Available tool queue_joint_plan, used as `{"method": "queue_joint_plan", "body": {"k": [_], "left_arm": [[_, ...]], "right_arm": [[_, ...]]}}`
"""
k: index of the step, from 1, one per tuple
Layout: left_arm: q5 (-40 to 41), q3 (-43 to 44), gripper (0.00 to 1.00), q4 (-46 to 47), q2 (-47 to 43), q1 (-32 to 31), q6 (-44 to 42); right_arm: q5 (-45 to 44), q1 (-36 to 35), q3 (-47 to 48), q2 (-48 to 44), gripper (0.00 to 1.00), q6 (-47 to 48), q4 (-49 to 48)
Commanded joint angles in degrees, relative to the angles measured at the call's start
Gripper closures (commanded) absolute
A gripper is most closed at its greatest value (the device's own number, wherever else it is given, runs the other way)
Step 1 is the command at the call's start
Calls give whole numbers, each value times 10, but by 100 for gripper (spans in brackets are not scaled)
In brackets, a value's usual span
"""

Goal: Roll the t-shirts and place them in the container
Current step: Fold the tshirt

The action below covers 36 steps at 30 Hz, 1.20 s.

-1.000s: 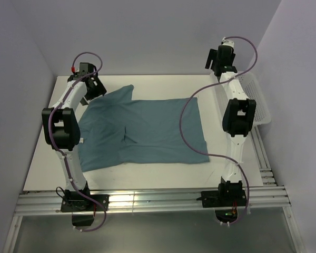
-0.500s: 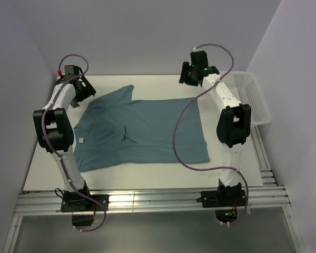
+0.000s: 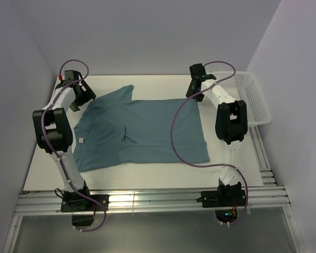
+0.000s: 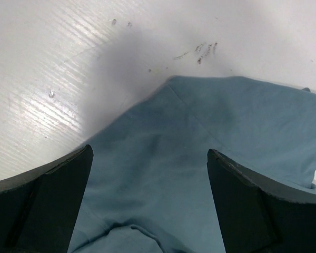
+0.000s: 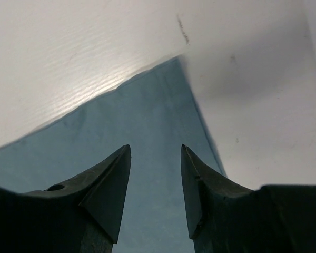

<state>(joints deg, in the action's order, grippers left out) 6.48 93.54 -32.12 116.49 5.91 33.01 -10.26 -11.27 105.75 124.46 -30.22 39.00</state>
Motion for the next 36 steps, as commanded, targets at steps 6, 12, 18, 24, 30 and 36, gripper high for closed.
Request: {"method": "queue_joint_plan", "body": {"k": [6, 12, 18, 24, 30, 36], "left_arm": [[-9, -4, 4, 37, -41, 27, -21], [-24, -17, 4, 51, -44, 29, -20], [-27, -18, 5, 58, -38, 30, -27], [-31, -7, 4, 61, -33, 29, -23], [-37, -1, 5, 61, -24, 29, -24], [-50, 6, 5, 67, -14, 30, -30]], "right_arm": [[-106, -6, 41, 58, 48, -27, -14], [-108, -6, 115, 108, 46, -36, 3], [-114, -6, 168, 138, 46, -46, 18], [-137, -2, 230, 172, 46, -61, 69], [-120, 6, 247, 186, 46, -87, 100], [-119, 8, 211, 177, 47, -107, 93]]}}
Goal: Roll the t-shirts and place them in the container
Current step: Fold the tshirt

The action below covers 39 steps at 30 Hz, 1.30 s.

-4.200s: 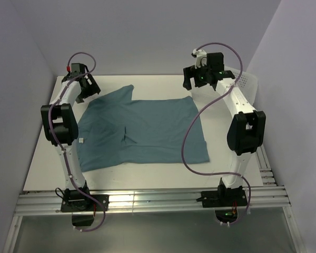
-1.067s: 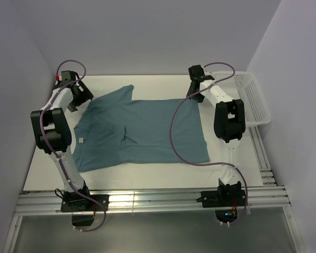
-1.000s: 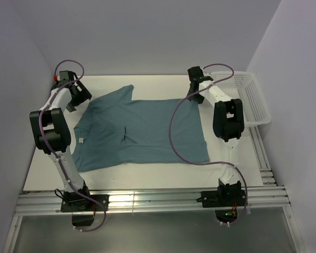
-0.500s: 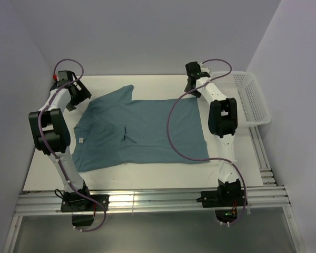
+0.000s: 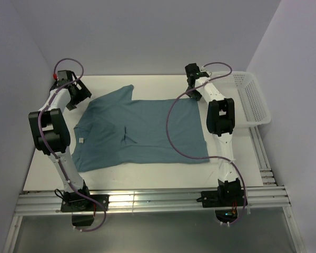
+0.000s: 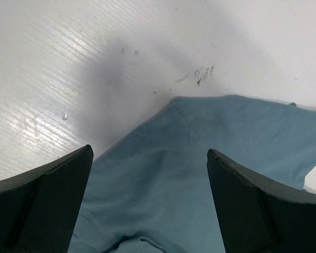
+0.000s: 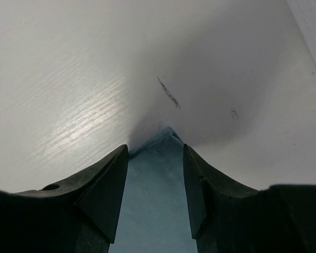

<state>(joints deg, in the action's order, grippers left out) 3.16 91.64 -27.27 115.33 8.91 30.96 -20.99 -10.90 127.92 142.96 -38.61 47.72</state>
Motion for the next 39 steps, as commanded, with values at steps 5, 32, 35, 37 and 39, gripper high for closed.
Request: {"method": "queue_joint_plan", "body": {"k": [5, 32, 35, 37, 39], "left_arm": [[-25, 35, 4, 22, 14, 0, -21], [-171, 118, 14, 118, 124, -5, -75], [-176, 138, 16, 119, 139, -18, -92], [-185, 163, 17, 108, 154, -27, -102], [-185, 173, 19, 104, 163, -35, -110]], "right_arm": [[-8, 6, -11, -8, 54, -30, 1], [21, 13, -13, -7, 84, -21, -13], [28, 15, -13, -7, 84, -21, -11], [33, 18, -13, -7, 84, -22, -11], [39, 19, -12, -7, 85, -22, -11]]}}
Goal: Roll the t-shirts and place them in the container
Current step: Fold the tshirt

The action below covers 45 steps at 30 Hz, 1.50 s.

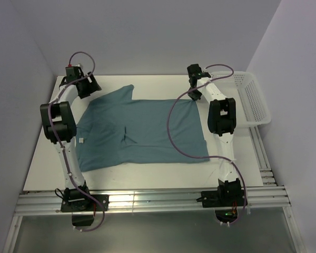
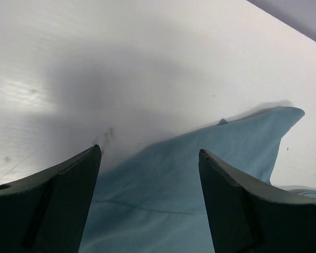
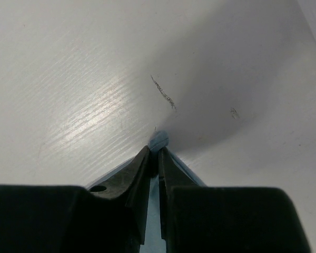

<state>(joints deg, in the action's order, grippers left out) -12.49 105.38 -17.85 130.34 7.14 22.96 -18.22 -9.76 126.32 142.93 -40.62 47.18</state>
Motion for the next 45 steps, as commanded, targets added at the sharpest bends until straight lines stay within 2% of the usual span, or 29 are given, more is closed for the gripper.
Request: {"method": "queue_joint_plan", "body": {"k": [1, 3, 7, 14, 17, 22, 32, 34, 37, 40, 43, 44, 45], "left_arm": [[-25, 42, 20, 7, 18, -22, -37], [-24, 52, 25, 4, 24, -27, -43], [-11, 64, 27, -6, 40, -44, -59], [59, 80, 31, -32, 57, -65, -73], [82, 98, 46, -48, 70, -65, -73], [91, 118, 53, -63, 84, -66, -71], [83, 123, 50, -74, 95, -86, -91], [78, 109, 48, -68, 86, -88, -95], [70, 90, 38, -54, 75, -89, -93], [61, 84, 39, -49, 72, -89, -91], [57, 85, 48, -51, 76, -89, -94], [56, 89, 57, -53, 76, -89, -96], [57, 91, 61, -56, 81, -89, -99]], "right_arm": [[13, 10, 4, -6, 85, -2, -5], [18, 11, 3, -6, 85, -2, -6], [23, 14, 2, -6, 85, -2, -6], [35, 18, 0, -6, 86, -2, -7], [40, 20, -5, -8, 86, -2, -9], [44, 21, -9, -10, 87, -2, -12], [52, 24, -7, -7, 88, -3, -11], [54, 25, -7, -7, 88, -3, -11], [56, 26, -8, -6, 88, -2, -11], [58, 27, -7, -6, 88, -4, -11], [61, 28, -6, -5, 88, -5, -10], [62, 28, -7, -6, 88, -5, -10], [63, 28, -7, -6, 89, -6, -10]]}}
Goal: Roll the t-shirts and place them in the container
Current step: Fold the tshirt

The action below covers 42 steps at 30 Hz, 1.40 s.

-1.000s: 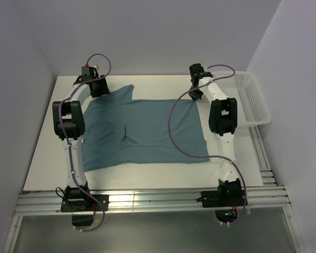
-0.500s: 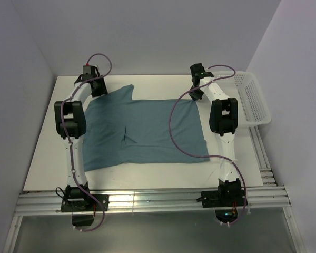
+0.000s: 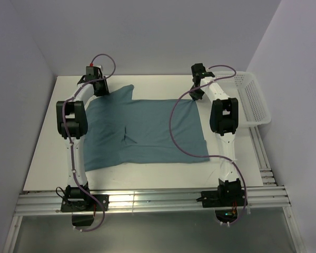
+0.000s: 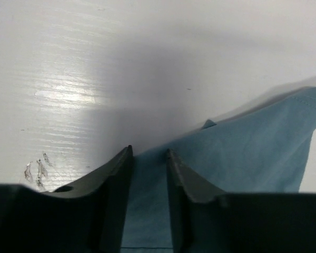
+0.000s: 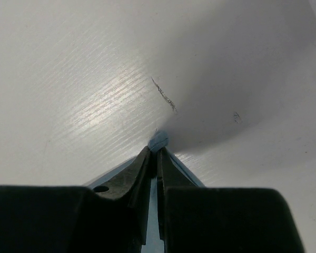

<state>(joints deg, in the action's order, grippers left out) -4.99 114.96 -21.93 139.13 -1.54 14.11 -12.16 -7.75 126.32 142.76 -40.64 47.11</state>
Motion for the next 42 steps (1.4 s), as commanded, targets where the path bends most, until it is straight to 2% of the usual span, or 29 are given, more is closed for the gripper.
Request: {"method": "queue_joint_plan", "body": {"k": [1, 3, 7, 8, 9, 14, 22, 31, 42], "left_arm": [[-17, -3, 64, -22, -4, -2, -13], [-12, -3, 71, -25, -5, -3, -17], [-11, -30, 80, -7, -21, -3, -20], [-11, -30, 93, -7, -22, -3, -20], [-9, -26, 100, -10, -21, -3, -18], [-5, -27, 100, -3, -38, -3, -13], [-1, -40, 100, 11, -81, -3, 0], [25, -124, 100, 65, -166, -4, 62], [19, -199, 100, 87, -241, -4, 59]], "right_arm": [[2, 9, -8, -4, 89, -6, -10], [3, 9, -6, -5, 89, -6, -11], [4, 10, -5, -3, 89, -8, -10], [4, 10, -5, -2, 89, -8, -11], [5, 10, -6, -4, 89, -8, -11], [9, 11, -12, -16, 100, -8, -26], [23, 15, -38, -53, 100, -8, -78], [33, 17, -56, -82, 100, -8, -94], [44, 18, -151, -150, 100, -12, -130]]}}
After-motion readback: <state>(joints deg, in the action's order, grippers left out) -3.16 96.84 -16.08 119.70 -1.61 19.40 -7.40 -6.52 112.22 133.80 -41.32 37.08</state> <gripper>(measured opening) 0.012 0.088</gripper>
